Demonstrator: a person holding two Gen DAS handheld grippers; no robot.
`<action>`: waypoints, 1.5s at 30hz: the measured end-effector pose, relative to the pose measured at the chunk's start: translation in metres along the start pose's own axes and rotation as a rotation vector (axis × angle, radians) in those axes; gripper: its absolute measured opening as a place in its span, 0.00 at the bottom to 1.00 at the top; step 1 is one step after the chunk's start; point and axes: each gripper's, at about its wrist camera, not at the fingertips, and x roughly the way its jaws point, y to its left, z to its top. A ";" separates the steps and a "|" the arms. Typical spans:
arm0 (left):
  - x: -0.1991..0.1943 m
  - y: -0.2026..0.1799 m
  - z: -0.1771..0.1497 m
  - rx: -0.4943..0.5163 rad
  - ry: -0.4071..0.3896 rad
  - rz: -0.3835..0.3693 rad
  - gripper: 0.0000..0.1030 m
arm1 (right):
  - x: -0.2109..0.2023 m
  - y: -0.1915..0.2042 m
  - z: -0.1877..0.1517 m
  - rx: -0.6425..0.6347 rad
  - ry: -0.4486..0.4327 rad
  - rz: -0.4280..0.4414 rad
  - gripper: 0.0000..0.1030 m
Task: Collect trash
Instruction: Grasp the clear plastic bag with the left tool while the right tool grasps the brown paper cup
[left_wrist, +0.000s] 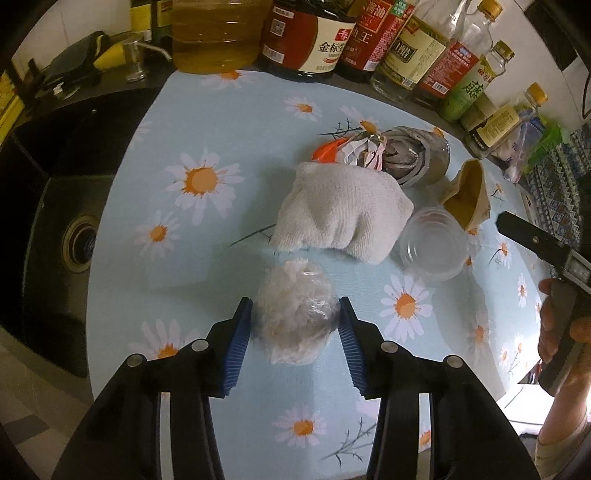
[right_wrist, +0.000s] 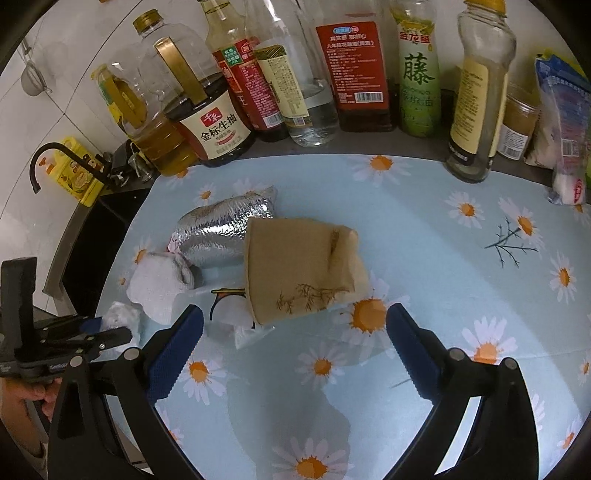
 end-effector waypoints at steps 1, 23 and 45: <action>-0.002 0.001 -0.002 -0.008 -0.002 -0.001 0.43 | 0.002 0.000 0.001 -0.001 0.003 0.001 0.95; -0.022 0.016 -0.052 -0.177 0.012 0.022 0.43 | 0.044 -0.009 0.023 -0.003 0.076 0.041 0.77; -0.046 0.011 -0.067 -0.134 -0.036 0.003 0.43 | 0.001 -0.006 -0.005 0.035 0.007 0.015 0.75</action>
